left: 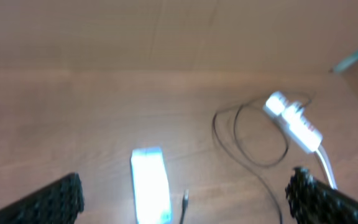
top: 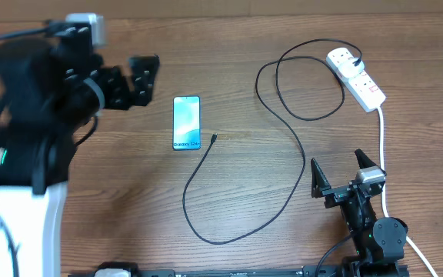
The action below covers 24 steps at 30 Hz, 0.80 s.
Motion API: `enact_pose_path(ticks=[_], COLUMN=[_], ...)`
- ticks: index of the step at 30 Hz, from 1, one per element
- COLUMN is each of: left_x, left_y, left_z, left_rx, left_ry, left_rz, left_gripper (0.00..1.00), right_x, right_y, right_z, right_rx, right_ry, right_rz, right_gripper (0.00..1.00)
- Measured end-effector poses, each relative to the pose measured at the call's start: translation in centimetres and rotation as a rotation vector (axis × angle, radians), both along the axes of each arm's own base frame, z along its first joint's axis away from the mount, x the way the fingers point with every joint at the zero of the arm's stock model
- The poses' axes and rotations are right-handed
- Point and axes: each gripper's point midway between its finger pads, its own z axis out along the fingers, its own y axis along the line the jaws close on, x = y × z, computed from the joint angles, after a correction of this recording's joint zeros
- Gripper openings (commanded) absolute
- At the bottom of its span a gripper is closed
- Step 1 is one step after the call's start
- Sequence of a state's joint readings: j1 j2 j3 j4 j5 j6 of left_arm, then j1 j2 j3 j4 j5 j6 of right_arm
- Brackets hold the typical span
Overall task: Plug charger to phone and switch on socket
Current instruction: 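Move the left gripper over the phone and lower toward it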
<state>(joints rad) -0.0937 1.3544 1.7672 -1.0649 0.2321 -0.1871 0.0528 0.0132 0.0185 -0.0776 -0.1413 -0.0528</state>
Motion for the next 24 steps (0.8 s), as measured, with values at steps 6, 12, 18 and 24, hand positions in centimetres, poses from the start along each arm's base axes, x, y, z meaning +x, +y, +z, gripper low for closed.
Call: enact_pose_path(ticks=[6,12,18,24], left_x=[2.4,3.3,4.4,4.2], left_y=[-2.6,-4.6,-4.9,-5.2], left_z=[-6.6,-13.8,-17.3,-17.4], left_rx=[0.171,0.249,0.231,0.193], left_ry=[0.324,0.55,0.647,0.667], left_rz=[0.1,0.095,0.17,0.201], left_gripper=[1.0,1.0,1.0,1.0], right_x=[0.0,0.0,0.0,0.0], right_y=[0.0,0.0,0.0,0.0], right_z=[0.0,0.0,0.0,0.0], right_rx=[0.0,0.0,0.0,0.0], right_ry=[0.001,0.001,0.0,0.0], right_rz=[0.0,0.0,0.0,0.0], right_gripper=[1.0,1.0,1.0,1.0])
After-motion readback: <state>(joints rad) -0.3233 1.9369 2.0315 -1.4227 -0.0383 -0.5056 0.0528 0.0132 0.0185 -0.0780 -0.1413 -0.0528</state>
